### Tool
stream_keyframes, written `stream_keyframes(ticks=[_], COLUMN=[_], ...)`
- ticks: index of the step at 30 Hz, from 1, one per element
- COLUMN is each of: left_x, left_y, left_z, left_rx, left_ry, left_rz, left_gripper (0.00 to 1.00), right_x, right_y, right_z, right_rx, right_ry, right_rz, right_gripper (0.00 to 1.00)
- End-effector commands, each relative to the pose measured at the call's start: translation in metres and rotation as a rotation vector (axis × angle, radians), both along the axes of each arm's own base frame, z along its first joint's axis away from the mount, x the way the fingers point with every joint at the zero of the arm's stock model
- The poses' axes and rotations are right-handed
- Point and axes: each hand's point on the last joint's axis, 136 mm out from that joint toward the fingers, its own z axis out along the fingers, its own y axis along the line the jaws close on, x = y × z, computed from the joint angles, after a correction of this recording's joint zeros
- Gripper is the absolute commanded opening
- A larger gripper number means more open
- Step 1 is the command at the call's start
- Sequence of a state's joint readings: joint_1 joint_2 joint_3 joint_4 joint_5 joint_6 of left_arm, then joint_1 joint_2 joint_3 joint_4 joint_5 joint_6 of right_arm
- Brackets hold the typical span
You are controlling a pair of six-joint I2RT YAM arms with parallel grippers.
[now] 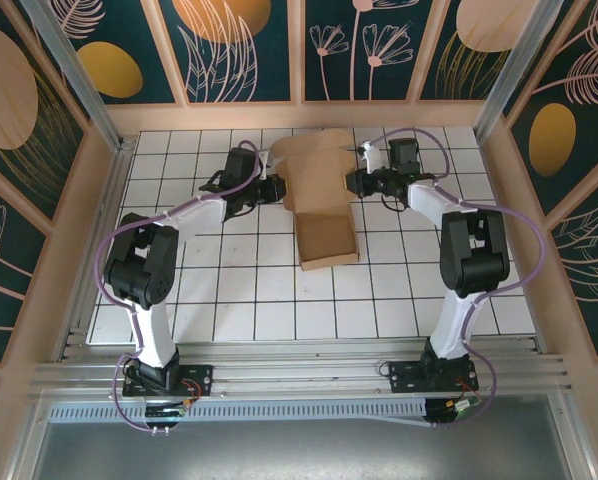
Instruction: Fold the paper box
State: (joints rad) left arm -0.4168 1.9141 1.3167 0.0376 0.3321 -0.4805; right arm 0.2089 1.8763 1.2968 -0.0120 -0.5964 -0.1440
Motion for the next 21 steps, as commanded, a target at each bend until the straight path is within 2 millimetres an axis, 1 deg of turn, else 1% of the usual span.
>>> stream_keyframes(ticks=[1,3,7,9,11,12,13,15,17,18,19,20,21], left_x=[0.013,0.015,0.017,0.014,0.006,0.001,-0.003,-0.009,-0.011,-0.013,-0.017,-0.018,-0.018], left_y=[-0.007,-0.007,-0.003,-0.002,-0.004,-0.004,-0.005,-0.005,-0.005,-0.006,-0.005,-0.006,-0.007], left_z=[0.020,0.027,0.042,0.049,0.055,0.056,0.059,0.060,0.058,0.057,0.051,0.050,0.048], left_rx=[-0.007,0.011,0.062,0.075,0.077,0.079,0.075,0.085,0.110,0.124,0.144,0.157,0.172], left_ry=[-0.109,-0.177,-0.342,-0.430,-0.525,-0.560,-0.606,-0.663,-0.700,-0.720,-0.730,-0.745,-0.758], left_rz=[-0.043,-0.062,-0.085,-0.100,-0.128,-0.134,-0.138,-0.139,-0.136,-0.138,-0.141,-0.142,-0.145], left_gripper=[0.04,0.00,0.00,0.00,0.00,0.00,0.00,0.00,0.00,0.00,0.00,0.00,0.00], right_x=[0.005,0.005,0.006,0.006,0.006,0.006,0.005,0.001,-0.008,-0.016,-0.023,-0.030,-0.037], right_y=[0.010,0.012,0.014,0.013,0.012,0.012,0.011,0.005,-0.006,-0.012,-0.020,-0.025,-0.030], right_z=[0.033,0.032,0.022,0.015,0.013,0.012,0.013,0.022,0.037,0.046,0.057,0.067,0.080], right_rx=[-0.019,-0.046,-0.088,-0.103,-0.103,-0.103,-0.106,-0.107,-0.093,-0.094,-0.096,-0.103,-0.117], right_ry=[-0.167,-0.212,-0.278,-0.297,-0.313,-0.314,-0.314,-0.318,-0.346,-0.362,-0.388,-0.415,-0.459], right_rz=[-0.055,-0.091,-0.178,-0.221,-0.254,-0.266,-0.281,-0.315,-0.355,-0.375,-0.397,-0.405,-0.408], right_gripper=[0.13,0.13,0.16,0.19,0.22,0.27,0.37,0.51,0.64,0.71,0.79,0.87,0.98])
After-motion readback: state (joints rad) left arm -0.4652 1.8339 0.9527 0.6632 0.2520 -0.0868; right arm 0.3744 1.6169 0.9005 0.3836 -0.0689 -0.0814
